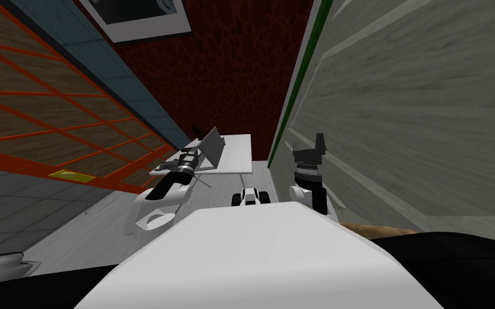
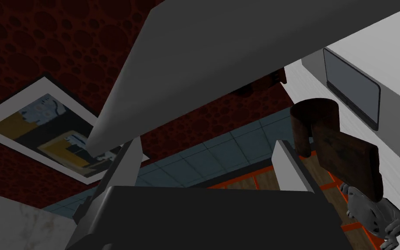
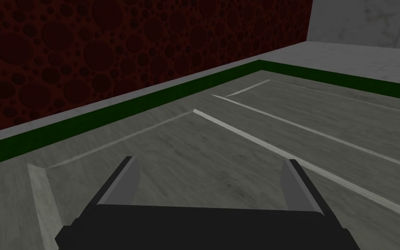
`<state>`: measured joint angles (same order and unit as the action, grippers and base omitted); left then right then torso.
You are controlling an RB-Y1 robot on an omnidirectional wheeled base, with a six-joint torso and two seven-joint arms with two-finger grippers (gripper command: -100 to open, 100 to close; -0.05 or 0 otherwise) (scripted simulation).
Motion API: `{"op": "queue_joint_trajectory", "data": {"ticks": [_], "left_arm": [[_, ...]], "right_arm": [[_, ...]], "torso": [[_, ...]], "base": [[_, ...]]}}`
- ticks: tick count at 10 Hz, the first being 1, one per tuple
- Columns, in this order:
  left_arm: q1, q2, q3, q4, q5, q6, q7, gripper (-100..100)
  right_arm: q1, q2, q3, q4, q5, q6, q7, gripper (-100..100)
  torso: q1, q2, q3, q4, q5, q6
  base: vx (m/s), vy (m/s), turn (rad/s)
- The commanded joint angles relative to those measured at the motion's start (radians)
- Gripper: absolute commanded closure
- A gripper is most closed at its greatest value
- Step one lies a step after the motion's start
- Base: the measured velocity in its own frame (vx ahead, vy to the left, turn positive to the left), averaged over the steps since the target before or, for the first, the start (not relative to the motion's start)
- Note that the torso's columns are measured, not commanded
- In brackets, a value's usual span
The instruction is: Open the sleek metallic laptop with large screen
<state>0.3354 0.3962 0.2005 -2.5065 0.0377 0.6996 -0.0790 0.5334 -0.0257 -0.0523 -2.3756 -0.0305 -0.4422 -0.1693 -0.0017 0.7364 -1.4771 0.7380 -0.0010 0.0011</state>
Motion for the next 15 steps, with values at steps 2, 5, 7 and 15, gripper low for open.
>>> {"op": "queue_joint_trajectory", "data": {"ticks": [2, 5, 7, 15], "left_arm": [[0.004, 0.019, 0.011, -0.089, -0.012, 0.022, -0.014, -100], [0.012, 0.020, 0.017, -0.093, -0.007, 0.031, -0.011, -100], [-0.004, -0.009, 0.015, -0.064, 0.013, 0.016, 0.019, 100], [-0.070, -0.081, 0.029, 0.053, 0.085, -0.025, 0.119, -100]], "right_arm": [[0.000, 0.000, 0.000, 0.000, 0.000, 0.000, 0.000, 0], [0.000, 0.000, 0.000, 0.000, 0.000, 0.000, 0.000, 0], [0.000, 0.000, 0.000, 0.000, 0.000, 0.000, 0.000, 0], [0.000, 0.000, 0.000, 0.000, 0.000, 0.000, 0.000, 0]], "torso": [[0.005, 0.004, 0.002, 0.001, 0.002, -0.001], [0.004, -0.003, -0.001, -0.001, 0.002, -0.001], [0.001, 0.003, 0.002, 0.000, 0.001, -0.001], [-0.002, 0.000, 0.000, 0.000, 0.000, -0.001]], "base": [[0.005, -0.042, -0.006], [0.051, 0.009, -0.007], [-0.005, 0.030, 0.021], [-0.042, 0.088, 0.020]]}}
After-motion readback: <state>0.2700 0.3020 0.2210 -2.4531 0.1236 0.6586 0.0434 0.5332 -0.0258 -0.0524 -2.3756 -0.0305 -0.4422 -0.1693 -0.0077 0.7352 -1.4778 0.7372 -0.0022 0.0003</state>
